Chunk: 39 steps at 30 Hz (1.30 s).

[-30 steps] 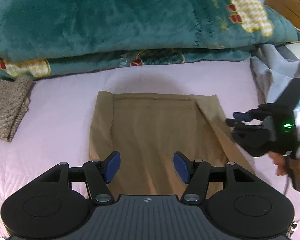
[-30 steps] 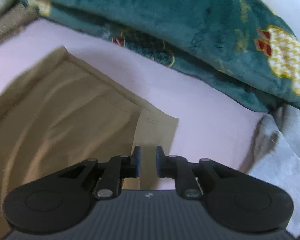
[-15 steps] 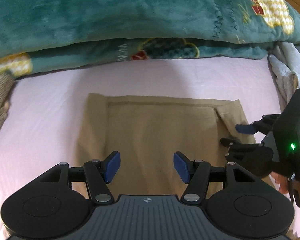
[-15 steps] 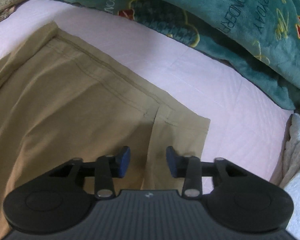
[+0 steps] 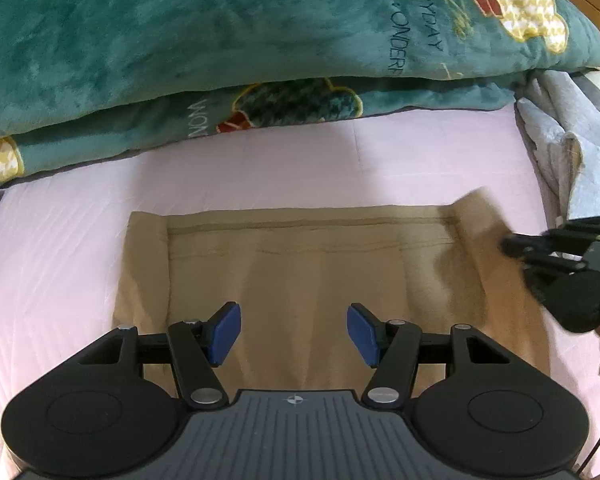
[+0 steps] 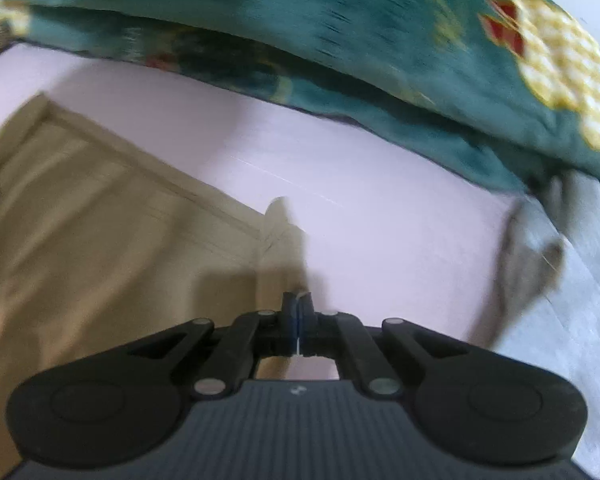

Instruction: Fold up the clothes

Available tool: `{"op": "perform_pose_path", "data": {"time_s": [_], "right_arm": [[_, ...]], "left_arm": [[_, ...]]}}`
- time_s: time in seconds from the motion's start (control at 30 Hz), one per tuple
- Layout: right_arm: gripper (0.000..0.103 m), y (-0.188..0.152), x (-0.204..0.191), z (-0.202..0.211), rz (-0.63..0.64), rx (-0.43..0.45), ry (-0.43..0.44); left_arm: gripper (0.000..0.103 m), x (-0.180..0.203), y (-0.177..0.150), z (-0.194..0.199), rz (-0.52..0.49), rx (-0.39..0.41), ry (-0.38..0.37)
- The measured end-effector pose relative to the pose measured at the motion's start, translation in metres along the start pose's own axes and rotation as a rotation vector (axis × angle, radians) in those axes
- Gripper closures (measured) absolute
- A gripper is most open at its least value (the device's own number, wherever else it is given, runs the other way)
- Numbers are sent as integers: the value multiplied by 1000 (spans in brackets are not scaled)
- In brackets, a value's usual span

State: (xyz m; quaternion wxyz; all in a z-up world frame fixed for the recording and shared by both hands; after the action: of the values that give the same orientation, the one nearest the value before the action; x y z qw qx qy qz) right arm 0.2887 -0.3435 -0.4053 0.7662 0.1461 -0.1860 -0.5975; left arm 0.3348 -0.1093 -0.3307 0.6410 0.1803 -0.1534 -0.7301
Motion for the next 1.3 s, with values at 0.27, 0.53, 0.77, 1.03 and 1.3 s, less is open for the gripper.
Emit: {"op": "perform_pose_path", "data": {"time_s": [0.27,0.53,0.77,1.03,1.3], "right_arm": [[87,-42,51,14,-146,-70,-113],[54,19,-50,34,-135,76,154],[54,94,-194,6,32,110,411],[53,126,-245,-34,126,93,440],[57,123,-270,-41,214,45,503]], "left_arm": [[42,-17,-11,8,1,-20,8],[42,-75,-26,13,24,-33,138],[42,-113,-59,10,3,-50,193],[42,-142,-83,-12,72,-83,128],[85,-141,-96,-28,110,-114,50]]}}
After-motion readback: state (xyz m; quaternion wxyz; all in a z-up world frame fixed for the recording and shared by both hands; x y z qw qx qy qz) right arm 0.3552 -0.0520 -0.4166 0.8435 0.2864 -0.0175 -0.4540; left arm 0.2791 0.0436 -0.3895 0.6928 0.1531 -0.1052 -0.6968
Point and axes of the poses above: each gripper's, at about its wrist camera, not at the fingertips, and z roughly against the way its jaws point, x to its right, y to its top, the point moved 7 cm from there along -z, roughly the way its jaws point, and after that the axes turned 8 degrees about y, right-handed, at the moved point
